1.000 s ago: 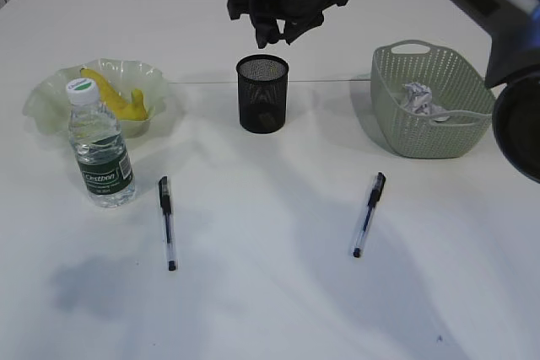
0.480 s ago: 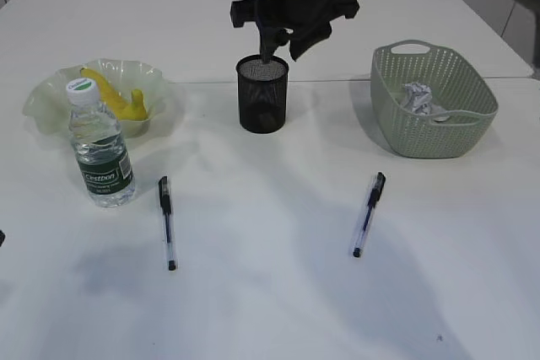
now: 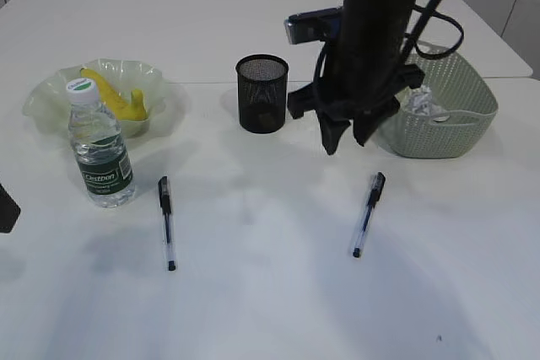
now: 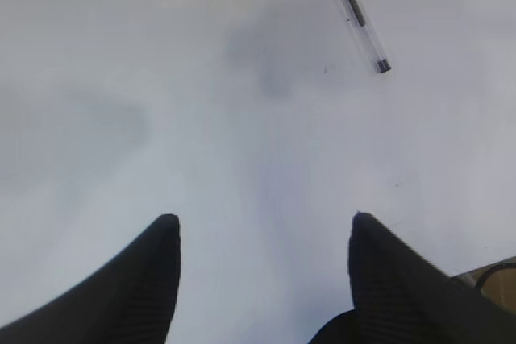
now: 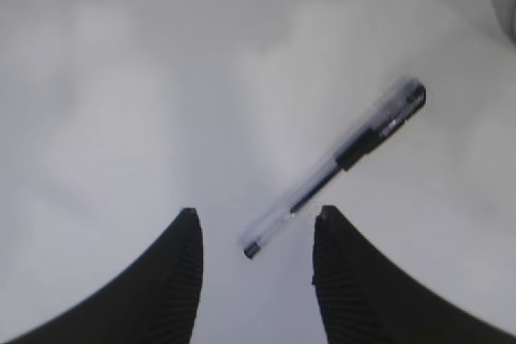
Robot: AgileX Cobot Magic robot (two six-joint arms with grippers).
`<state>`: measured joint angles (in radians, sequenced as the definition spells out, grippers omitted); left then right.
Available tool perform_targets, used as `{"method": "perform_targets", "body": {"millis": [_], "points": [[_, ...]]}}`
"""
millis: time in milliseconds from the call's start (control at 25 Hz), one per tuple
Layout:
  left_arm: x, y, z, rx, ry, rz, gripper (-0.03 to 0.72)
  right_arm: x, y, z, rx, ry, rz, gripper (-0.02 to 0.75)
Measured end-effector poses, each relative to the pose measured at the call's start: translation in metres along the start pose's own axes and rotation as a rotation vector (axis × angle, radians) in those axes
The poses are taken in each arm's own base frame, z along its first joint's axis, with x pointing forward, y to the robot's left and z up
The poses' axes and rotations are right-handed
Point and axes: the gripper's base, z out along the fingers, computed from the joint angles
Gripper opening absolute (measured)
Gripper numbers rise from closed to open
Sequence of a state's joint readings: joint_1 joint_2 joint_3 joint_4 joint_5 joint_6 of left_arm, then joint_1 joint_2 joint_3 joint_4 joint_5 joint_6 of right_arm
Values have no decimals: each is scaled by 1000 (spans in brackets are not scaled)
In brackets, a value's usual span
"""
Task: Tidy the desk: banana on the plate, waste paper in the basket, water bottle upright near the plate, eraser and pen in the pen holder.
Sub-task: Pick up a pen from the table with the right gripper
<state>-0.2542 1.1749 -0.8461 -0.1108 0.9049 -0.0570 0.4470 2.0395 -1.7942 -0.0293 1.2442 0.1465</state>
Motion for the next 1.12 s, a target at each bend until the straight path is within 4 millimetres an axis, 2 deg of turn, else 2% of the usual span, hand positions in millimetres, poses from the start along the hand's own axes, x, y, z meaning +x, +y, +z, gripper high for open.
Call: {"method": "perform_targets", "body": {"millis": [280,480,640,960,1120], "points": [[-6,1,20,-12,61,-23,460,44,-6,19,21,143,-37,339],[-7,1,21,-12,59,-29,460,68,-8,42,36,247,0,339],[-7,1,21,-12,59,-29,460,68,-10,52,-3,197,143,339],[-8,1,21,-12,55,-30,460,54,-21,55,-22,53,506,339],[-8,1,21,-12,55,-30,460,52,-31,59,-10,50,588,339]]}}
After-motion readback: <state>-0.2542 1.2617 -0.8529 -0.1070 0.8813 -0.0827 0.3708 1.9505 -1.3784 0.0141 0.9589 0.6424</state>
